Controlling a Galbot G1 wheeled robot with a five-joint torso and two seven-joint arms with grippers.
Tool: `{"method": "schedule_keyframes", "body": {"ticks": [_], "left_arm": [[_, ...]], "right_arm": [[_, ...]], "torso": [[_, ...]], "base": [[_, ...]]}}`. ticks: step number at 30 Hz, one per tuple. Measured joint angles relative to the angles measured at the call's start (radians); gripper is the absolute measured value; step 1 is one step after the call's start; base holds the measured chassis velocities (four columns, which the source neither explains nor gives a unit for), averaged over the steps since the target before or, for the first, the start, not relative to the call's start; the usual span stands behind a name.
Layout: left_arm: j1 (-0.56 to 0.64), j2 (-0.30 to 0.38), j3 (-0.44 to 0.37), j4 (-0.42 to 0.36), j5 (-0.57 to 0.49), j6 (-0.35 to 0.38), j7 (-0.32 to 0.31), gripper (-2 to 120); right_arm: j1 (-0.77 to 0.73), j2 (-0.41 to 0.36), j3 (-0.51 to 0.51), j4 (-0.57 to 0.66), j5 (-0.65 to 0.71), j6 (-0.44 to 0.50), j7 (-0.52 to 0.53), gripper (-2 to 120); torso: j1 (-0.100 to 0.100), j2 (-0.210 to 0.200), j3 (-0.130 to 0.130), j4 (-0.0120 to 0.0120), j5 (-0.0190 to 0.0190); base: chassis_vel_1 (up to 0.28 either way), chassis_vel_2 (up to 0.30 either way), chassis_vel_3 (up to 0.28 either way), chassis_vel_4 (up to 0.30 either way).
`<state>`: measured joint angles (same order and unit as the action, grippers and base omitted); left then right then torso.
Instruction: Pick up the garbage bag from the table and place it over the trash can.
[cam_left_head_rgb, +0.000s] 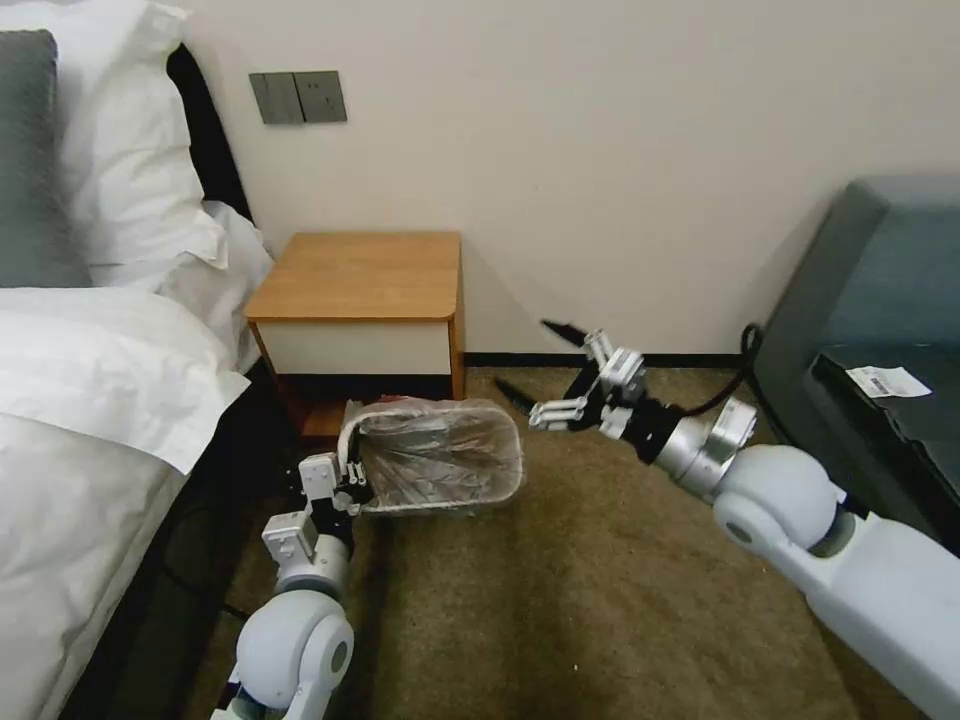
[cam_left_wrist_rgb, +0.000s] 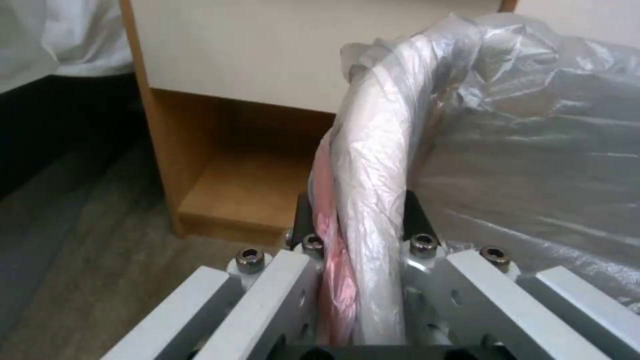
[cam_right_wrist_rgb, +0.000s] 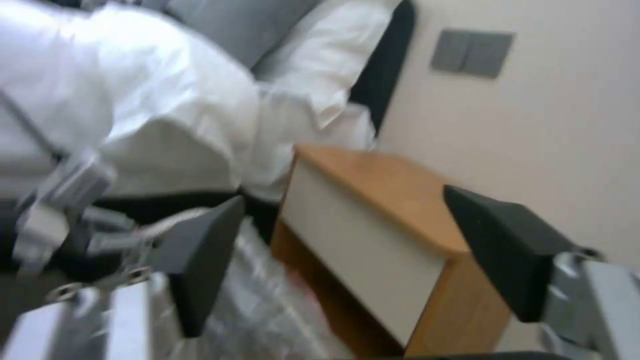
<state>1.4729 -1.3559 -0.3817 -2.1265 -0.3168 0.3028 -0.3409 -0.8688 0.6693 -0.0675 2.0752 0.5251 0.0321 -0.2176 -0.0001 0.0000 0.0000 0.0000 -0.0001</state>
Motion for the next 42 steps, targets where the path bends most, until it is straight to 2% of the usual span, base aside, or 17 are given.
{"method": "schedule_keyframes", "body": {"ticks": [3,5,8,9,12,13,16,18,20,24,42], "left_arm": [[-0.001,0.0,0.006,0.006,0.049,-0.003,0.017,6],[-0.002,0.001,0.008,0.009,0.058,-0.005,0.02,6],[-0.004,0.003,0.017,0.024,0.11,-0.031,0.034,6],[-0.004,0.003,0.017,0.024,0.11,-0.031,0.034,6],[-0.007,0.003,0.026,0.04,0.148,-0.062,0.045,6],[-0.007,0.003,0.026,0.04,0.148,-0.062,0.045,6],[-0.018,0.001,0.034,0.049,0.155,-0.073,0.051,6],[-0.02,0.001,0.035,0.052,0.157,-0.074,0.052,6],[-0.029,0.0,0.037,0.066,0.171,-0.084,0.054,6],[-0.036,-0.001,0.043,0.079,0.179,-0.092,0.055,6],[-0.024,-0.012,0.085,0.076,0.215,-0.1,0.055,5]], "right_arm": [[0.037,-0.027,-0.062,0.012,-0.021,-0.062,0.008,63],[0.05,-0.035,-0.077,0.016,-0.024,-0.087,0.006,59],[0.104,-0.06,-0.139,0.021,-0.023,-0.163,-0.016,44],[0.104,-0.06,-0.139,0.021,-0.023,-0.163,-0.016,44],[0.17,-0.065,-0.219,0.009,-0.009,-0.194,-0.017,30],[0.17,-0.065,-0.219,0.009,-0.009,-0.194,-0.017,30],[0.252,-0.05,-0.316,-0.019,-0.005,-0.214,-0.018,17],[0.262,-0.045,-0.328,-0.023,-0.004,-0.217,-0.018,13],[0.314,-0.02,-0.404,-0.049,-0.001,-0.24,-0.012,2],[0.361,0.025,-0.475,-0.087,-0.001,-0.279,0.0,0],[0.5,0.176,-0.623,-0.282,-0.013,-0.378,0.061,0]], "torso": [[0.0,0.0,0.0,0.0001,-0.0001],[0.0,0.0,0.0,0.0,-0.0001],[0.0,0.0,0.0,-0.0001,0.0],[0.0,0.0,0.0,-0.0001,0.0],[0.0,0.0,0.0,0.0,0.0],[0.0,0.0,0.0,0.0,0.0],[0.0,0.0,0.0,-0.0001,0.0],[0.0,0.0,0.0,0.0,0.0],[0.0,0.0,0.0,0.0001,0.0001],[0.0,0.0,0.0,0.0001,0.0],[0.0,0.0,0.0,0.0001,0.0]], "base": [[0.0,0.0,0.0,0.0],[0.0,0.0,0.0,0.0],[0.0,0.0,0.0,0.0],[0.0,0.0,0.0,0.0],[0.0,0.0,0.0,0.0],[0.0,0.0,0.0,0.0],[0.0,0.0,0.0,0.0],[0.0,0.0,0.0,0.0],[0.0,0.0,0.0,0.0],[0.0,0.0,0.0,0.0],[0.0,0.0,0.0,0.0]]}}
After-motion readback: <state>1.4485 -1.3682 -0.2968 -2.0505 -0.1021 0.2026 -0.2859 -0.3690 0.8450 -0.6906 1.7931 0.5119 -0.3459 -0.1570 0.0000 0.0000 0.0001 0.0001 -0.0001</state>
